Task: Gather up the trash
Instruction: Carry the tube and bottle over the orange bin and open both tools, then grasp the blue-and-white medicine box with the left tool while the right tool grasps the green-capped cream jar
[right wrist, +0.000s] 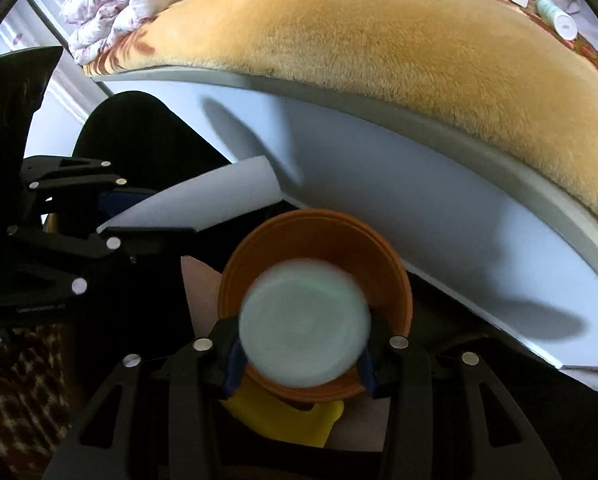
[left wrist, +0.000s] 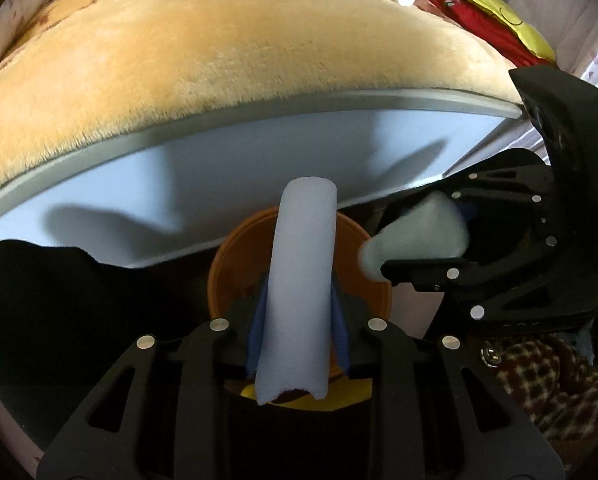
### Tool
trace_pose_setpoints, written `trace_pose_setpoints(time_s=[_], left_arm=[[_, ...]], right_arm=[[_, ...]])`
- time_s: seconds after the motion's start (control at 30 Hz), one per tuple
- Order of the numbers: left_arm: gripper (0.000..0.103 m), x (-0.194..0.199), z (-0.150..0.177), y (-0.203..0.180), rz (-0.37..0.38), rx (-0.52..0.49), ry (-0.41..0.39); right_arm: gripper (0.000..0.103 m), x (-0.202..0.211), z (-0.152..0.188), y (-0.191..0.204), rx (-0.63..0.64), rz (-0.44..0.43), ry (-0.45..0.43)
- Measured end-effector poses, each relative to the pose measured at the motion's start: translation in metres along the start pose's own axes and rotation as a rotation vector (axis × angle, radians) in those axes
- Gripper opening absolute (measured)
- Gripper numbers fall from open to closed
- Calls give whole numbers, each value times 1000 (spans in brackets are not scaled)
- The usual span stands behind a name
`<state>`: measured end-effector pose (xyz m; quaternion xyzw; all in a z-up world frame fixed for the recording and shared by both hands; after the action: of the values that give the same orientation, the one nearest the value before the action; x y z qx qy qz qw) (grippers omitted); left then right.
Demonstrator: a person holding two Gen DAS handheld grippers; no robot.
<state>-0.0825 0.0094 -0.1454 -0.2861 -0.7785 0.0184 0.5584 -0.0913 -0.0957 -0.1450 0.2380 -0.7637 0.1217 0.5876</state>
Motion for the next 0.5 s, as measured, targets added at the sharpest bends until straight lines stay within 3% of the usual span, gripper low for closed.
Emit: trace_pose_setpoints(time_s=[0.03,0.1,0.17,0.2,0.27,0.5], left_arm=[[39,0,1,1,-5,7,4],[63,4,1,5,-30,32,2],[69,8,-1,8,-47,45,-24],[71,11,-2,9,-57,47,-36],[76,18,-5,11,-74,54,-61],[81,47,-30,6,-85,62,-208]], right_arm=[[66,1,-1,0,0,13,-5],[72,8,-6,-5,-6,55,-34],[81,16,-12,-12,-19,90,-61],[90,19,-14,-13,-31,103,-70],[96,27,-20,-21,-61,130,-98],[98,70,-47,-42,-84,247,-274]])
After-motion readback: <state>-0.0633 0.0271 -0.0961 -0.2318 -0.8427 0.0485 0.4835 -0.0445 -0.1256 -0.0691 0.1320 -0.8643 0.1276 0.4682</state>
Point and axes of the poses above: each gripper's, at about its wrist camera, not at the fingertips, and x roughly against the way its jaws point, y to its left, z to its underside, the point moved 3 cm from there along -x, roughly the way its jaws point, and after that the axes turned 7 degrees about z, right-handed, at the moved point
